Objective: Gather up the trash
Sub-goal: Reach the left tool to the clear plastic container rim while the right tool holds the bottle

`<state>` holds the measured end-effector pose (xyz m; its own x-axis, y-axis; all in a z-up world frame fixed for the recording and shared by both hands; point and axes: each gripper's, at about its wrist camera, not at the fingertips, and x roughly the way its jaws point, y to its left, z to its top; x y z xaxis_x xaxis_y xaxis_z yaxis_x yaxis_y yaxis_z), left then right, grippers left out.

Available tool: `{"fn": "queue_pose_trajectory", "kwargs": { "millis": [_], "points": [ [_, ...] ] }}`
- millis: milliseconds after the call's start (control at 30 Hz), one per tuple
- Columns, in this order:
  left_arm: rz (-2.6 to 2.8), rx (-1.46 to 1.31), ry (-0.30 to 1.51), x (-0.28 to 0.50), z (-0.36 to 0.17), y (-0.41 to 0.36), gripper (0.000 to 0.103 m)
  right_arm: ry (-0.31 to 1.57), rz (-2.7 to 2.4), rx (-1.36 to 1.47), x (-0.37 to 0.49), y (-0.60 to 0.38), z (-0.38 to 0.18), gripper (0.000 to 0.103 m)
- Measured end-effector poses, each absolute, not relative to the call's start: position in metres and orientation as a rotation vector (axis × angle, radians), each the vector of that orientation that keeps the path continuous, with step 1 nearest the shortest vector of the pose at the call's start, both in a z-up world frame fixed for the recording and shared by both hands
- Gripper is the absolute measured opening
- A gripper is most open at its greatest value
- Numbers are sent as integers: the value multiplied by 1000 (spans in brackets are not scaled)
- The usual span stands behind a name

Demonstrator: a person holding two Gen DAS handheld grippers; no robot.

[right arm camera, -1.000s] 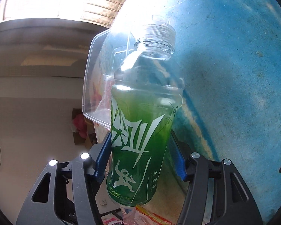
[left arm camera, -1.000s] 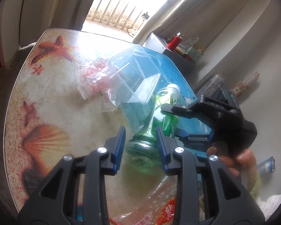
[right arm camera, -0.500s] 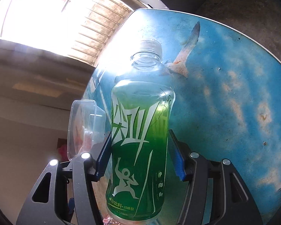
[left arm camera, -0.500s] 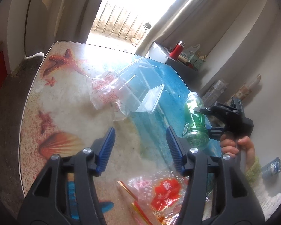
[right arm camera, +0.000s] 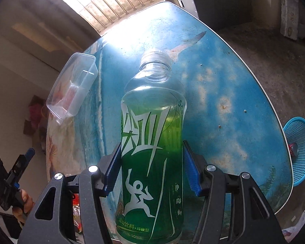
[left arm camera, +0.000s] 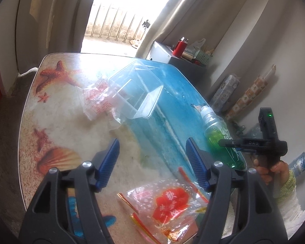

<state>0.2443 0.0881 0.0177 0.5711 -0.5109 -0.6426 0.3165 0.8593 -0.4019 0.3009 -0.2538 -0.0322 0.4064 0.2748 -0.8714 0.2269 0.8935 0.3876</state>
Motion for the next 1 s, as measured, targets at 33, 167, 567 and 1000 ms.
{"fn": "queue_pose_trajectory", "kwargs": {
  "millis": [33,167,567,1000],
  "points": [
    [-490,-249,834,244,18,87,64,1165,31,480,295,-253,-31,56],
    [-485,-227,837,244,22,82,68,1172,29,485,287,-250,-34,60],
    [-390,-139,828,291,42,70,68,1115,35,466,274,-251,-38,57],
    [-277,49,931,401,19,50,56,1075,6,441,260,-266,-34,56]
  ]
}}
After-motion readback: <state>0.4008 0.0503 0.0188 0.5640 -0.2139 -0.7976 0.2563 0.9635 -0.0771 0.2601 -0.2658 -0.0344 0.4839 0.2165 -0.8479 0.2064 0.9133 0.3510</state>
